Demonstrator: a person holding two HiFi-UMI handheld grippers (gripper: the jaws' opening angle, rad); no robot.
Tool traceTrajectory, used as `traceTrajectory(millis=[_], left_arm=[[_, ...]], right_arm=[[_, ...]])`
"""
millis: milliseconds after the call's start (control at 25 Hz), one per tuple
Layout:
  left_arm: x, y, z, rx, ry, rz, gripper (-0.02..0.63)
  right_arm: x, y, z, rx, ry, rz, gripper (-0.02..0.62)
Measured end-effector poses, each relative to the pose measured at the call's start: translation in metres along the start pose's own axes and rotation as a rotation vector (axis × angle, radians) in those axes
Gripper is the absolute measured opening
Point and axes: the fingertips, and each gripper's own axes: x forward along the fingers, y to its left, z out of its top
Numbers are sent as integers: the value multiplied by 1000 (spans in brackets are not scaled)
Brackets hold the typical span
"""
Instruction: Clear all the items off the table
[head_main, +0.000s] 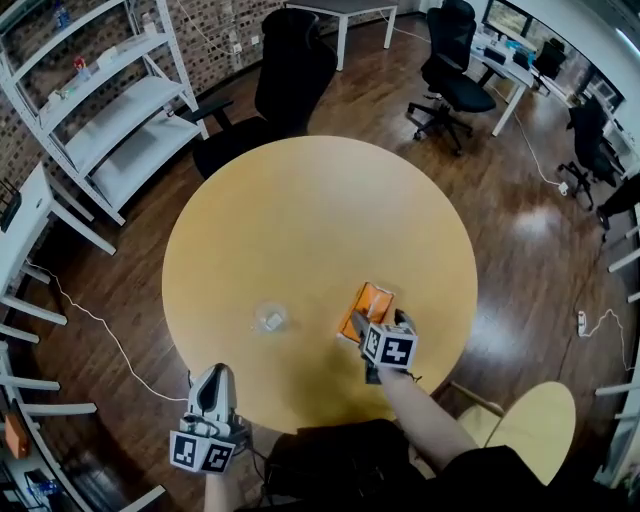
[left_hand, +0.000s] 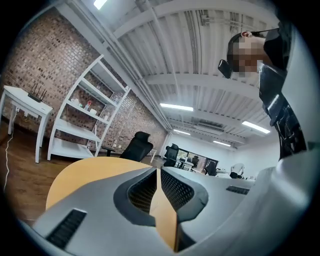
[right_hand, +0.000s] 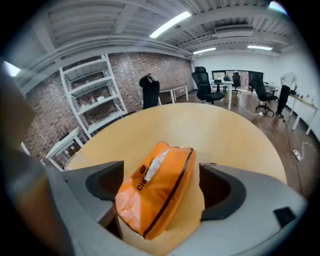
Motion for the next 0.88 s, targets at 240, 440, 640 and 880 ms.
traceTrajectory(millis=[240, 440, 640, 880], left_arm=[[-2, 16, -15, -55, 66, -36, 25], [0, 17, -14, -90, 68, -63, 25], [-2, 12, -10, -91, 72, -88, 25], [-10, 18, -15, -113, 92, -106, 25]], right_arm=[[25, -8, -3, 158, 49, -90, 538], [31, -4, -4, 245, 91, -139, 538], [53, -8, -20, 323, 169, -179, 538], [63, 0, -29, 293, 198, -47, 507]])
